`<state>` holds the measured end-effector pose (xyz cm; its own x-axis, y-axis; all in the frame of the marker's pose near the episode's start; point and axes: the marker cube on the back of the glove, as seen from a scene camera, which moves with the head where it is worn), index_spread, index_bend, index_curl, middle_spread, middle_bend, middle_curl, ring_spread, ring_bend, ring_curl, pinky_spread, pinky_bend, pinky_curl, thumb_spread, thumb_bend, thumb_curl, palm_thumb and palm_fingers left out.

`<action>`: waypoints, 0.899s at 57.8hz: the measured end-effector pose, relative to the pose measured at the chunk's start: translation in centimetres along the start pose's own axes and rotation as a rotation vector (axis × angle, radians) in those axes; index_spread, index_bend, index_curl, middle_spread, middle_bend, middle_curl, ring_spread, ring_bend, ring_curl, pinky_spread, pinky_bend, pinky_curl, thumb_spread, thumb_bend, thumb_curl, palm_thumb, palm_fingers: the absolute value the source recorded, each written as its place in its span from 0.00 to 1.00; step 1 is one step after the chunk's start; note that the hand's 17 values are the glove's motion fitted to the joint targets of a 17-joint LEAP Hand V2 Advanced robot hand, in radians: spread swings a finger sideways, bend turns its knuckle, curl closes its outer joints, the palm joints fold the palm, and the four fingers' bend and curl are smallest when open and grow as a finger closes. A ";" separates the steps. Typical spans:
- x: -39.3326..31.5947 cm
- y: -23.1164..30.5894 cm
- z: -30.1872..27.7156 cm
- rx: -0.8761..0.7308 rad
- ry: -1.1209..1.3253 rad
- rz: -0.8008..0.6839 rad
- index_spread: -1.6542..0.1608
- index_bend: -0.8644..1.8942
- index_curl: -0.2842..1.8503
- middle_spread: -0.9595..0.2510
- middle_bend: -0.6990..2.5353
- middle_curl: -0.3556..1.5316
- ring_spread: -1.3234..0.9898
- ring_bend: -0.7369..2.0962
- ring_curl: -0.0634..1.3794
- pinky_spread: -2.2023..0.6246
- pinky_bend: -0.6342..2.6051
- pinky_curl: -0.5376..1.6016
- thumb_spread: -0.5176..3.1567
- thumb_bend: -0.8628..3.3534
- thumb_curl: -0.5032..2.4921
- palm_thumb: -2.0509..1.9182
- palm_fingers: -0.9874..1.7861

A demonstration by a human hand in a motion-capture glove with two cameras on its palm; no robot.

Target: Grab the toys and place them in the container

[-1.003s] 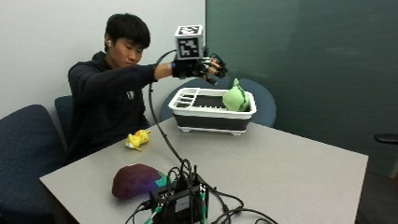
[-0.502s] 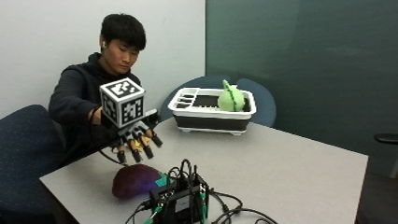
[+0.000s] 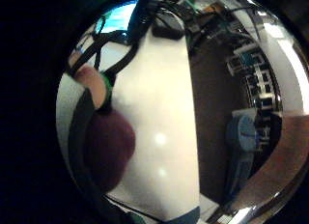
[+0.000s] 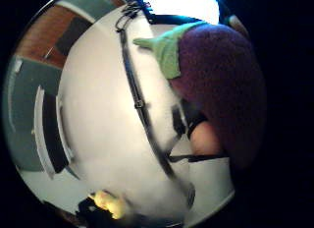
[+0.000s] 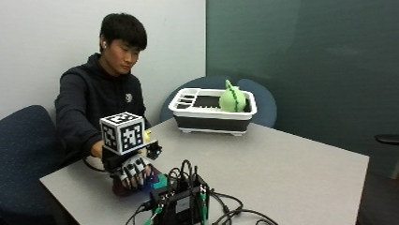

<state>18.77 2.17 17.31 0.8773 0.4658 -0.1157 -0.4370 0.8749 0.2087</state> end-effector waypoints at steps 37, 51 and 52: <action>-34.9 2.5 -23.8 0.299 -0.483 -0.462 0.77 0.49 0.28 0.60 0.55 0.63 0.44 0.75 0.49 0.64 0.56 0.51 0.38 0.22 0.40 0.69 0.76; -41.0 1.3 -18.4 0.059 -0.429 -0.412 0.78 0.43 0.29 0.60 0.53 0.63 0.45 0.76 0.48 0.65 0.55 0.52 0.41 0.20 0.40 0.66 0.67; -40.8 1.2 -18.1 0.011 -0.429 -0.418 0.78 0.42 0.29 0.60 0.51 0.62 0.45 0.75 0.47 0.65 0.54 0.51 0.42 0.19 0.39 0.65 0.63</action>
<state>-21.11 -13.38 4.69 0.9772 -0.0147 0.2117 -0.0375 0.9700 0.2403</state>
